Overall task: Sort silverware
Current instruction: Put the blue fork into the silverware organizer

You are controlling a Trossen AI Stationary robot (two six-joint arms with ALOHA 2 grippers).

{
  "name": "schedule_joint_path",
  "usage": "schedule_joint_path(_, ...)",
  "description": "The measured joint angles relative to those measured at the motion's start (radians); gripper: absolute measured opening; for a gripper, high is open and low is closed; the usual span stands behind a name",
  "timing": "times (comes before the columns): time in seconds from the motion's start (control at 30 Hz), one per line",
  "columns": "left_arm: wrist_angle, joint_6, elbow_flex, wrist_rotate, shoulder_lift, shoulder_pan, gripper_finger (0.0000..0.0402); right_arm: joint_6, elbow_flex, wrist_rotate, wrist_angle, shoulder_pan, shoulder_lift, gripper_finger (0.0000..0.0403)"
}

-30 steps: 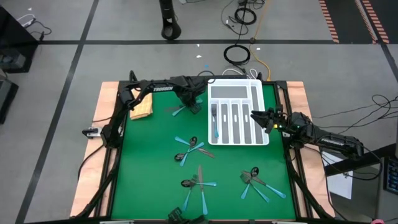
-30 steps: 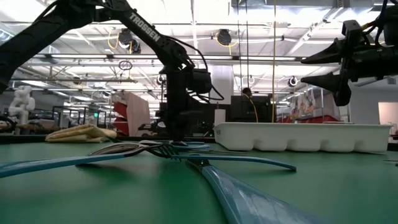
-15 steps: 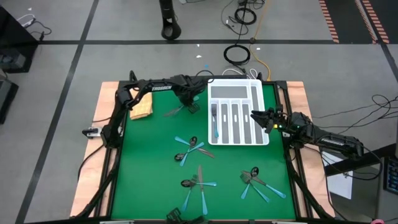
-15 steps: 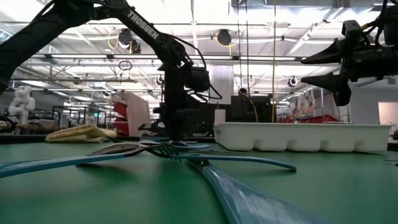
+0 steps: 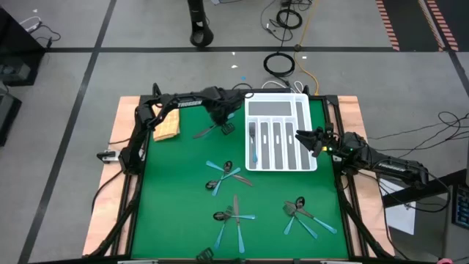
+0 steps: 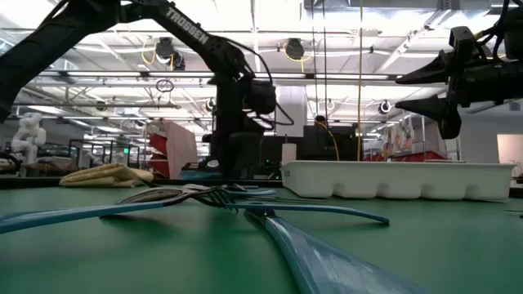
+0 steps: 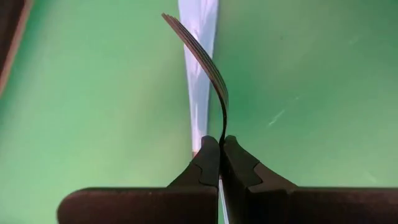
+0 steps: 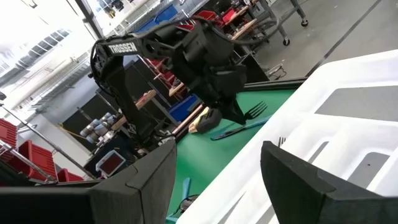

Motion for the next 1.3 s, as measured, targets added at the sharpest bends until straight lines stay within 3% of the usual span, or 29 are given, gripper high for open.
schedule_joint_path(0.13, -0.050, -0.009, 0.089, 0.006, 0.000, -0.008, 0.0001, -0.009, 0.000, 0.000, 0.000, 0.000, 0.000, 0.0219)
schedule_joint_path(0.2, -0.050, -0.028, 0.143, 0.062, -0.002, -0.010, 0.0001, -0.007, 0.000, 0.000, 0.000, 0.000, 0.000, 0.0219)
schedule_joint_path(0.3, 0.031, -0.090, 0.204, 0.241, -0.009, -0.012, 0.0001, 0.007, 0.000, -0.001, 0.000, 0.000, 0.000, 0.0219)
schedule_joint_path(0.5, 0.390, -0.290, 0.211, 0.640, -0.048, -0.016, 0.0000, 0.060, 0.000, -0.011, 0.000, 0.000, 0.000, 0.0219)
schedule_joint_path(0.67, 0.473, -0.349, 0.209, 0.774, -0.048, -0.027, 0.0000, 0.091, -0.001, -0.075, 0.042, 0.000, 0.000, 0.0219)
schedule_joint_path(0.8, 0.609, -0.408, 0.128, 0.905, -0.050, -0.050, 0.0000, 0.083, -0.001, -0.091, 0.127, 0.000, 0.000, 0.0219)
schedule_joint_path(0.9, 0.746, -0.487, 0.049, 0.953, -0.048, -0.067, 0.0000, 0.091, -0.001, -0.073, 0.176, 0.000, 0.000, 0.0219)
schedule_joint_path(1.13, 1.229, -0.693, -0.097, 1.019, -0.057, -0.098, 0.0000, 0.095, -0.001, 0.051, 0.165, 0.000, 0.018, 0.0219)
schedule_joint_path(1.3, 1.255, -0.731, -0.120, 1.017, -0.065, -0.090, 0.0000, 0.100, -0.001, 0.189, 0.178, 0.000, 0.073, 0.0219)
